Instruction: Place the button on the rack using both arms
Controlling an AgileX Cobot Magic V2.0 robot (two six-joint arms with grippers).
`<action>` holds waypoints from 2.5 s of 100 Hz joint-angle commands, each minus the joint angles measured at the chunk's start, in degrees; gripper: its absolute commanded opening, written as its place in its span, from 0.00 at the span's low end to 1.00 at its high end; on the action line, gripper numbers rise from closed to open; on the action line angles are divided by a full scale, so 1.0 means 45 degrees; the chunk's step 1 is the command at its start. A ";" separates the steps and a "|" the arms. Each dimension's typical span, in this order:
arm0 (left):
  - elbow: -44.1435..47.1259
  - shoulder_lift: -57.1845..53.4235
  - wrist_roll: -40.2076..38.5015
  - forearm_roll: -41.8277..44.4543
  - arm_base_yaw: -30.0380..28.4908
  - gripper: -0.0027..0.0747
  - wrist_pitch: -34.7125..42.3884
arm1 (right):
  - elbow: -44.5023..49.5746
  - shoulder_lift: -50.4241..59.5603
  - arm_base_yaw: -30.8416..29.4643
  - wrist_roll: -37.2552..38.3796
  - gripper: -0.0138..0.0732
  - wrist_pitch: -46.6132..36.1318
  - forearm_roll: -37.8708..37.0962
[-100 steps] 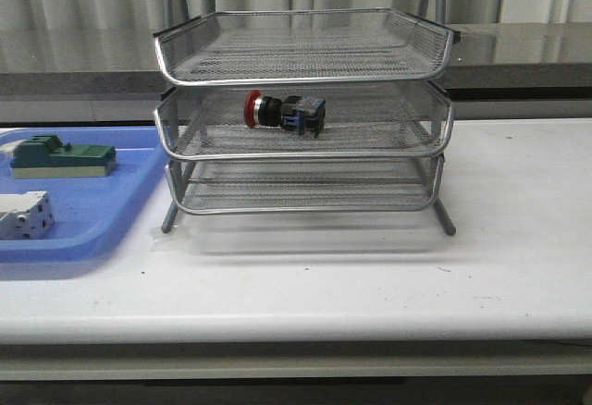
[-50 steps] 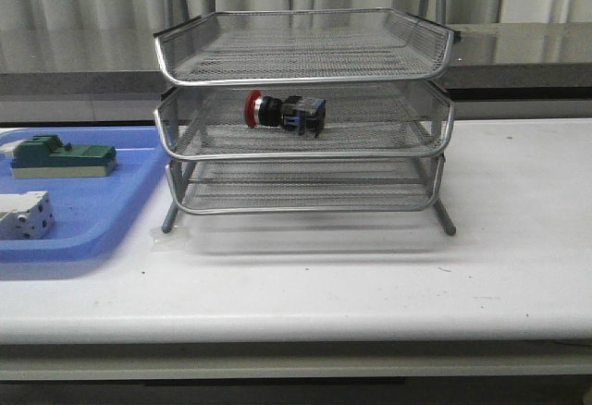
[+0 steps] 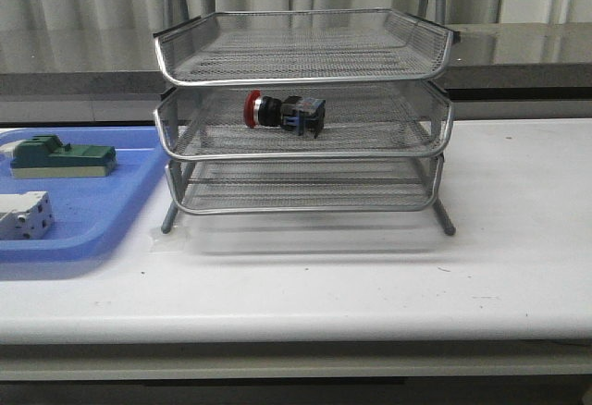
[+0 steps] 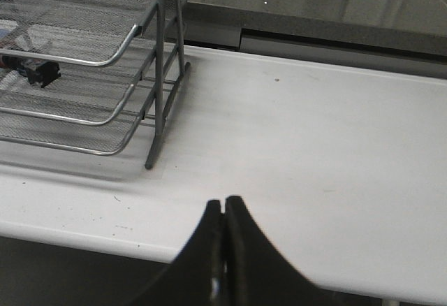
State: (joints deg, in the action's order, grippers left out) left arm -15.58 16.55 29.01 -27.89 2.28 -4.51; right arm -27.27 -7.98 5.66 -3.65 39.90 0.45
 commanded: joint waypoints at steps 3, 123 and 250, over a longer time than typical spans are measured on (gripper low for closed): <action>-0.0366 0.0066 -0.0126 -0.0165 -0.0041 0.01 0.1001 | 0.0215 -0.0160 -0.0063 -0.0111 0.09 -0.1807 -0.0100; -0.0366 0.0066 -0.0126 -0.0165 -0.0041 0.01 0.1001 | 0.6418 0.2122 -0.0063 0.0812 0.09 -0.7642 -0.0691; -0.0366 0.0066 -0.0126 -0.0165 -0.0041 0.01 0.1001 | 0.6418 0.2122 -0.0063 0.0812 0.09 -0.7600 -0.0691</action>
State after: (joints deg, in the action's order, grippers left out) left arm -15.58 16.30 29.01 -27.89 2.28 -4.40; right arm 1.48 0.54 5.66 0.00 10.71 -2.12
